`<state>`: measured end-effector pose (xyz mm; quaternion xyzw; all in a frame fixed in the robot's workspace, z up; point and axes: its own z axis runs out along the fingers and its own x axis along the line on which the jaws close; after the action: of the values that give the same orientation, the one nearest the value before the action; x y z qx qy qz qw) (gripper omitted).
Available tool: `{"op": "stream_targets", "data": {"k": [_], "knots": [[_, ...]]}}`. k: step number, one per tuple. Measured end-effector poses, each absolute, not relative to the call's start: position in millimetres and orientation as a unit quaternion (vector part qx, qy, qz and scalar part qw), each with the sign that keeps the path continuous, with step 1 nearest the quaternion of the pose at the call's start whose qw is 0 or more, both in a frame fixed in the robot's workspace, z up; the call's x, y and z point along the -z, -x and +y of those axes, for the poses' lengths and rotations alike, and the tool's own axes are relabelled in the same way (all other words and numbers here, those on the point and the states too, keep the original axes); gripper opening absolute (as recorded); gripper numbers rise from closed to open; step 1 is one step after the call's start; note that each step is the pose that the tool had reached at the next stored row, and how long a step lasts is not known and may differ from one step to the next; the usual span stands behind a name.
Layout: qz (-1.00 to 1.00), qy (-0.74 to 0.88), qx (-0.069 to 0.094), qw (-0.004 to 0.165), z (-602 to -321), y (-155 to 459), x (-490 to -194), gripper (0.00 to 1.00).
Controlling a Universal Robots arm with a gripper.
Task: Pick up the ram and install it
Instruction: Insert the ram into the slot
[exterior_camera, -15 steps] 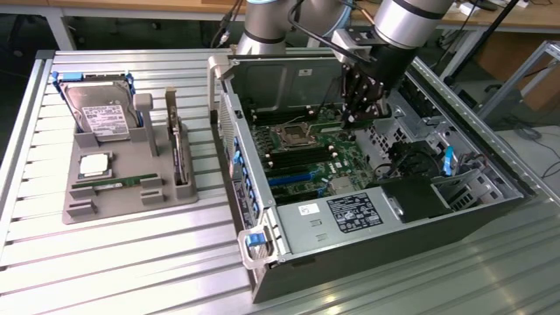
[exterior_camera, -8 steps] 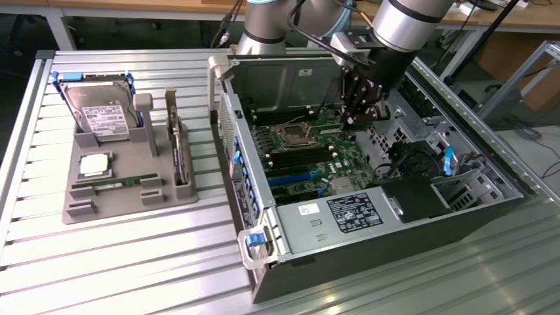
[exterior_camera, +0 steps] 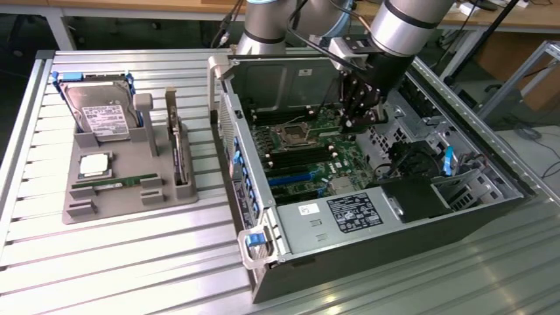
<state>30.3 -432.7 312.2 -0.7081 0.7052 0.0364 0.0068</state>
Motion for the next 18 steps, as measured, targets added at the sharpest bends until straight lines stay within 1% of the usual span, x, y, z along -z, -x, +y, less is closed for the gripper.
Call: {"op": "stream_targets", "data": {"k": [18], "knots": [[0.705, 0.708, -0.036, 0.007, -432.7, -30.3, -297.3, 0.13]]}}
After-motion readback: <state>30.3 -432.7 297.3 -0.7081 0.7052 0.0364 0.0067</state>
